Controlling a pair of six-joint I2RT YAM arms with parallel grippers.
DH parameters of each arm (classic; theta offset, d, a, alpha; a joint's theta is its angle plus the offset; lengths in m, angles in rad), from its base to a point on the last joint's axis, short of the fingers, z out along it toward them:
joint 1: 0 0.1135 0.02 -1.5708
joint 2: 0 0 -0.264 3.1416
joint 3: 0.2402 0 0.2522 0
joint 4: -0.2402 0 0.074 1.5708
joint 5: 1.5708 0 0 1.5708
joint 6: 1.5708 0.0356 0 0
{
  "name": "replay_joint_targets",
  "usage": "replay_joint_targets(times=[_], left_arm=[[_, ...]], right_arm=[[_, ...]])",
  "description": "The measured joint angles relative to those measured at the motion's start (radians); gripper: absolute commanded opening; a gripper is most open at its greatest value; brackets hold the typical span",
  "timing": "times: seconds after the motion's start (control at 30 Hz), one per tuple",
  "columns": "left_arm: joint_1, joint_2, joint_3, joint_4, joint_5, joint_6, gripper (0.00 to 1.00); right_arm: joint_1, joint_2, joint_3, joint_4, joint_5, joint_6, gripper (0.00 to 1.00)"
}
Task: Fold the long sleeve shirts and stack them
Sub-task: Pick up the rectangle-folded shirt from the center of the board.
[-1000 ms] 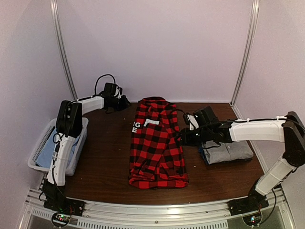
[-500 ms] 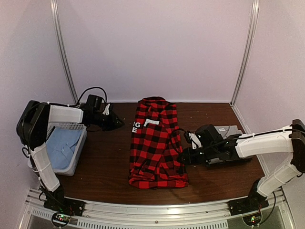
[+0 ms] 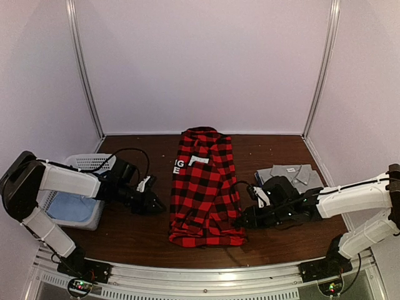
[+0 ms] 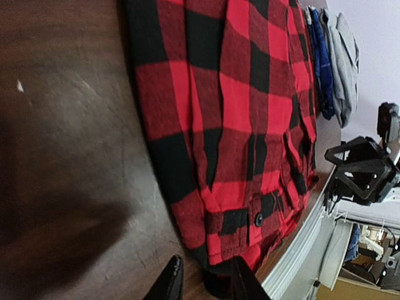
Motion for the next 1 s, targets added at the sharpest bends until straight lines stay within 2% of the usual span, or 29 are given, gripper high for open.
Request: replay_joint_targets(times=[0.33,0.7,1.0], left_arm=[[-0.122,-0.03,-0.055,0.0,0.033,0.026,0.45],[-0.253,-0.03,-0.055,-0.003,0.028,0.092,0.48],[-0.285,-0.033,-0.037,-0.064,-0.019,0.127,0.46]], right_arm=[[0.056,-0.01,-0.03,-0.022,0.016,0.007,0.47],[0.08,-0.012,-0.008,-0.065,0.072,-0.004,0.47],[0.094,-0.012,-0.005,-0.068,0.091,-0.01,0.48]])
